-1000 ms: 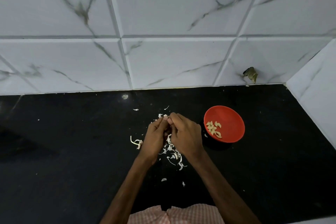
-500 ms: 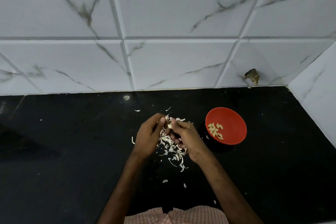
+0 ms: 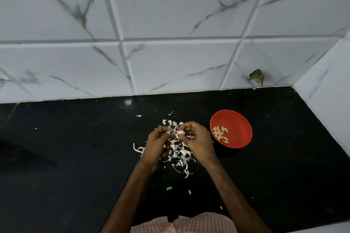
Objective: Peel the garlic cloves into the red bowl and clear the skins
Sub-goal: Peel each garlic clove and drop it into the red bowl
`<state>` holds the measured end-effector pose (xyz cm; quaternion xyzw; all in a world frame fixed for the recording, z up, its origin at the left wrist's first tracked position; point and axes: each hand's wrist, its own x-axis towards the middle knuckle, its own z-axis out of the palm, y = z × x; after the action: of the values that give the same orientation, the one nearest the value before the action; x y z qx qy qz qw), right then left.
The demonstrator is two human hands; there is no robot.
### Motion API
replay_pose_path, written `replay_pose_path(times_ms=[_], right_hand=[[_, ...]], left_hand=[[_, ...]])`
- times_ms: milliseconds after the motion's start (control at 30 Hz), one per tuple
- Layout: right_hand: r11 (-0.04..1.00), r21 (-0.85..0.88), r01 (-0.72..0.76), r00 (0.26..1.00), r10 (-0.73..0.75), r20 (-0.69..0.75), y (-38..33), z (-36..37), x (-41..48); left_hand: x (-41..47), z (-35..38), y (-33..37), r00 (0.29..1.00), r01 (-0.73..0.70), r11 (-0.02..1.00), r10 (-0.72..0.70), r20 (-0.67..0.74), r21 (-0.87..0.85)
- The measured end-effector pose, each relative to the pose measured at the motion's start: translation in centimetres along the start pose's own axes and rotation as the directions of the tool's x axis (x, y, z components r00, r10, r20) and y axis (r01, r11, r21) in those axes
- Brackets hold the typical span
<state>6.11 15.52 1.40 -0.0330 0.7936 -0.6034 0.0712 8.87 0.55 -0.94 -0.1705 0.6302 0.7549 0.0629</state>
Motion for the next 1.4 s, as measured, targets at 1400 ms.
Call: replay_pose_path(times_ms=[1400], right_hand=[[0.996, -0.093, 0.014, 0.984, -0.030, -0.176, 0.1, 0.4, 0.2]], left_hand=[[0.2, 2.4, -0.5, 0.942, -0.337, 0.942, 0.337, -0.016, -0.007]])
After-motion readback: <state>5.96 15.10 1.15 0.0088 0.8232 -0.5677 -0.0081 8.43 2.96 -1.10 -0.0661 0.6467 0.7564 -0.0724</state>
